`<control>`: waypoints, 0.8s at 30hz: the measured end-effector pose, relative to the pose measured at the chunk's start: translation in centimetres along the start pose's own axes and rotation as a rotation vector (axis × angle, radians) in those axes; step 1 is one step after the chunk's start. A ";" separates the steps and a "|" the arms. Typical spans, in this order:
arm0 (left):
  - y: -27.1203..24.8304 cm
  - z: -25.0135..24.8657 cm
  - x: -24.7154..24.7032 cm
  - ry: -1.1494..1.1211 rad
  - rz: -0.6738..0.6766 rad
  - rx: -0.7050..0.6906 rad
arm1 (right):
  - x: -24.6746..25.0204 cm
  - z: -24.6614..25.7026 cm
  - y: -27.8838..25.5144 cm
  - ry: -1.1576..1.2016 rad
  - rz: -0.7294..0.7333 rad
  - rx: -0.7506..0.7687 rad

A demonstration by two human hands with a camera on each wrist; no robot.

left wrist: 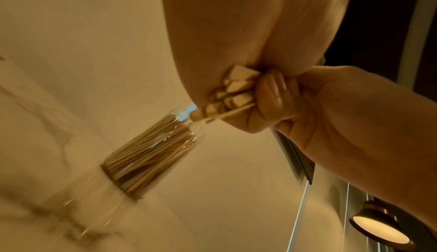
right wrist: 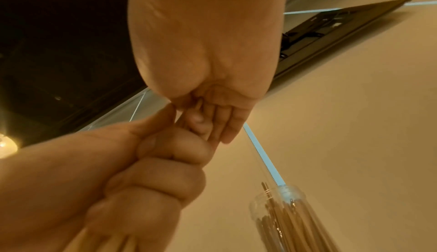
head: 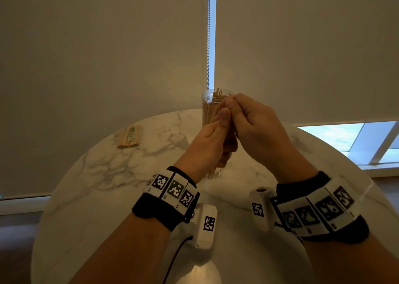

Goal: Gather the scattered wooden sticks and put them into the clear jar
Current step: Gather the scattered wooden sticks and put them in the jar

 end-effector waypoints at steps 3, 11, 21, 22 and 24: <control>0.2 0.0 0.4 -0.008 -0.034 -0.064 | -0.2 0.1 0.0 0.076 0.006 0.007; 0.8 0.5 3.6 -0.429 -0.517 -0.141 | -3.0 -1.0 -1.7 0.056 0.664 -0.380; 1.1 1.3 2.8 -0.385 -0.309 -0.008 | -3.3 -1.1 -0.8 -0.027 0.498 -0.337; 1.2 1.3 3.4 -0.425 -0.384 -0.002 | -3.0 -1.3 -0.8 -0.037 0.520 -0.357; 1.2 1.5 5.0 -0.542 -0.557 -0.004 | -2.6 -1.8 -0.9 -0.082 0.574 -0.393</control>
Point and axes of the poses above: each hand's wrist, its own y-axis towards the middle knuckle, its own x-axis out of the back of the hand, z = x × y, the point moved 3 cm from there along y, towards the middle knuckle, and after that the axes turned 7 degrees about -x, right-handed, at the moved point
